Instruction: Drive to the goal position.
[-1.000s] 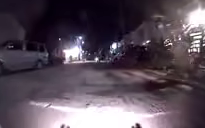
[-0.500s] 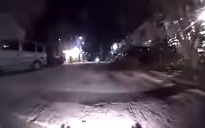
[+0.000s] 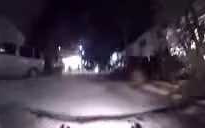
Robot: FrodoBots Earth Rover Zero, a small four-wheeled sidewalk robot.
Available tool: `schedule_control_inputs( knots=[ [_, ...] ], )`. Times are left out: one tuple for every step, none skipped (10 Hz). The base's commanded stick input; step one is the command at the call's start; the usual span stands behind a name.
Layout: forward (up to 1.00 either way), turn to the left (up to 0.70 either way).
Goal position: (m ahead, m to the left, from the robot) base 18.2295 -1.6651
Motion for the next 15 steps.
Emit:
schedule_control_inputs(
  knots=[
    [0.70,0.00],
    [0.70,0.00],
    [0.70,0.00],
    [0.70,0.00],
    [0.70,0.00],
    [0.70,0.00],
    [0.70,0.00],
    [0.70,0.00],
    [0.70,0.00],
    [0.70,0.00],
    [0.70,0.00],
    [0.70,0.00],
    [0.70,0.00],
    [0.70,0.00],
    [0.70,0.00]
  ],
)
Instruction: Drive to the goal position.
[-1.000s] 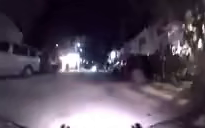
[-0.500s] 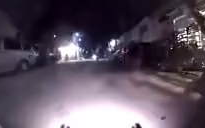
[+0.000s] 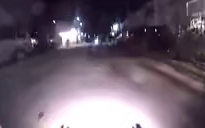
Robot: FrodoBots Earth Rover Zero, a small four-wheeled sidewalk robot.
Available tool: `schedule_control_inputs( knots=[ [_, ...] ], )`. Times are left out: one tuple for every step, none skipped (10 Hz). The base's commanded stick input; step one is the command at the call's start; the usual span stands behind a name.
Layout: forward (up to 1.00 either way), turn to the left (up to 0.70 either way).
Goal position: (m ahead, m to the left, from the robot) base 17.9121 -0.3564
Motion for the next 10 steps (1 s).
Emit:
schedule_control_inputs(
  knots=[
    [0.70,0.00],
    [0.70,0.00],
    [0.70,0.00],
    [0.70,0.00],
    [0.70,0.00],
    [0.70,0.00],
    [0.70,0.00],
    [0.70,0.00],
    [0.70,0.00],
    [0.70,0.00]
  ],
)
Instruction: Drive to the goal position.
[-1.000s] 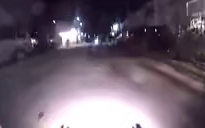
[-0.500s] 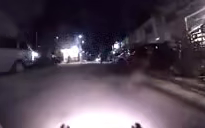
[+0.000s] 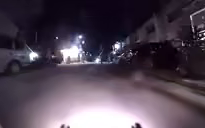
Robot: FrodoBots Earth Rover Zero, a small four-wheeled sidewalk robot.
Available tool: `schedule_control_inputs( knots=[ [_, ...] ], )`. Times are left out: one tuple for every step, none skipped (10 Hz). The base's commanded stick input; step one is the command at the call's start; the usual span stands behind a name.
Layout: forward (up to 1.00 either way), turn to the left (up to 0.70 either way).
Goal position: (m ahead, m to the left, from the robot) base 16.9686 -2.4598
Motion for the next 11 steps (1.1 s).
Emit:
schedule_control_inputs(
  knots=[
    [0.70,0.00],
    [0.70,0.00],
    [0.70,0.00],
    [0.70,0.00],
    [0.70,0.00],
    [0.70,0.00],
    [0.70,0.00],
    [0.70,0.00],
    [0.70,0.00],
    [0.70,0.00],
    [0.70,0.00]
  ],
)
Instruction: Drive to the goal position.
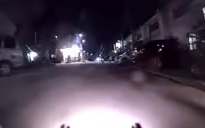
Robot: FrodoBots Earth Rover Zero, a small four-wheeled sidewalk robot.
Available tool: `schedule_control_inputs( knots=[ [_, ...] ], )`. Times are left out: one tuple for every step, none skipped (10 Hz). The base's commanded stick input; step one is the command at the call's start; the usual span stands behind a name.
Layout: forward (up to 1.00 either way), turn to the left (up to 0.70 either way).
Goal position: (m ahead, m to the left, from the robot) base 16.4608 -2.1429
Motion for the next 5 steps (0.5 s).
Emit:
schedule_control_inputs(
  knots=[
    [0.70,0.00],
    [0.70,0.00],
    [0.70,0.00],
    [0.70,0.00],
    [0.70,-0.24]
  ],
)
